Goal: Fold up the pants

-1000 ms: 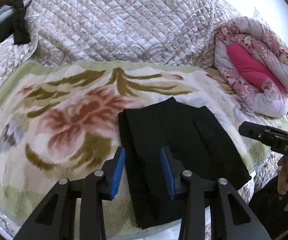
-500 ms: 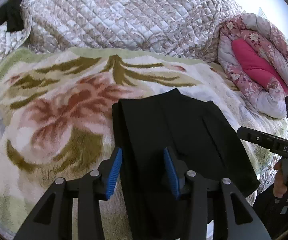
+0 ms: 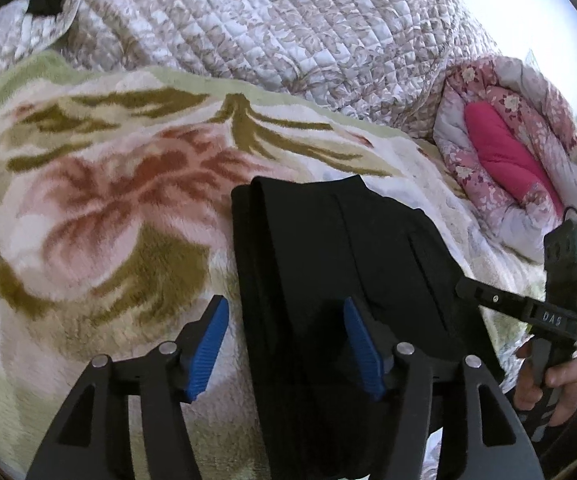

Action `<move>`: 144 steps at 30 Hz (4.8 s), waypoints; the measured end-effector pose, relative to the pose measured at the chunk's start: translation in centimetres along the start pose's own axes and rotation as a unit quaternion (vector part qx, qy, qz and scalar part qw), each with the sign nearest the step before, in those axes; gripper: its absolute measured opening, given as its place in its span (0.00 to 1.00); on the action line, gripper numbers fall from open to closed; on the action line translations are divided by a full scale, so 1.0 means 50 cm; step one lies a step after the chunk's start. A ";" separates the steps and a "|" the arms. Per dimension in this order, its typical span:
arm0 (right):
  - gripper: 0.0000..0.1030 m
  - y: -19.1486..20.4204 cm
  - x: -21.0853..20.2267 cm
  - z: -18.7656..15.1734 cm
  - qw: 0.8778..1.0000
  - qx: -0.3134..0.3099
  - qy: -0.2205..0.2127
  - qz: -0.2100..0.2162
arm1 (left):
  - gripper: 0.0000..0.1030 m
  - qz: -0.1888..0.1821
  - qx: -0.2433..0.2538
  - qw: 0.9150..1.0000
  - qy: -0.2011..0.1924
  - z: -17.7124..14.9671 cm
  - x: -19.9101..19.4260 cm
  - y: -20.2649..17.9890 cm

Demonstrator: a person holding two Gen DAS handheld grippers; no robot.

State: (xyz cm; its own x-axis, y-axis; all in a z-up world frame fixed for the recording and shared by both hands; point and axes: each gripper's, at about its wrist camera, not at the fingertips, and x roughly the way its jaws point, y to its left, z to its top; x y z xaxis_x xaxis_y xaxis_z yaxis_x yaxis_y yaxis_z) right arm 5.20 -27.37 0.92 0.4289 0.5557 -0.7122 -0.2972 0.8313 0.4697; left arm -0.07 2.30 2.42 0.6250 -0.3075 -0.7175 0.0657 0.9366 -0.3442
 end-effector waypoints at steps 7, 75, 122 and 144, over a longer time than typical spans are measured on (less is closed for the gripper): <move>0.54 -0.012 -0.002 -0.012 0.998 0.036 0.012 0.056 | 0.63 -0.016 -0.007 1.000 -0.002 -0.012 0.001 -0.002; 0.15 0.128 -0.032 0.045 0.998 -0.023 -0.034 0.045 | 0.23 0.000 0.053 0.998 -0.026 0.040 -0.038 -0.070; 0.45 0.216 0.059 0.040 0.983 -0.157 -0.046 -0.081 | 0.46 0.132 0.039 0.989 -0.055 0.069 -0.045 0.000; 0.50 0.214 0.067 0.036 0.983 -0.156 -0.039 -0.084 | 0.46 0.138 0.042 0.988 -0.046 0.065 -0.032 -0.001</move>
State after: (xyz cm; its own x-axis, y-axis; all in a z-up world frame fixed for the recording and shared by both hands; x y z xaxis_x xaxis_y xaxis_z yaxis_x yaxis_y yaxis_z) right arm 4.99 -16.62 4.51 0.5542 0.4198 -0.7188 -0.4590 0.8745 0.1569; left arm 1.43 3.31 5.56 0.6955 -0.0250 -0.7181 -0.0551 0.9946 -0.0879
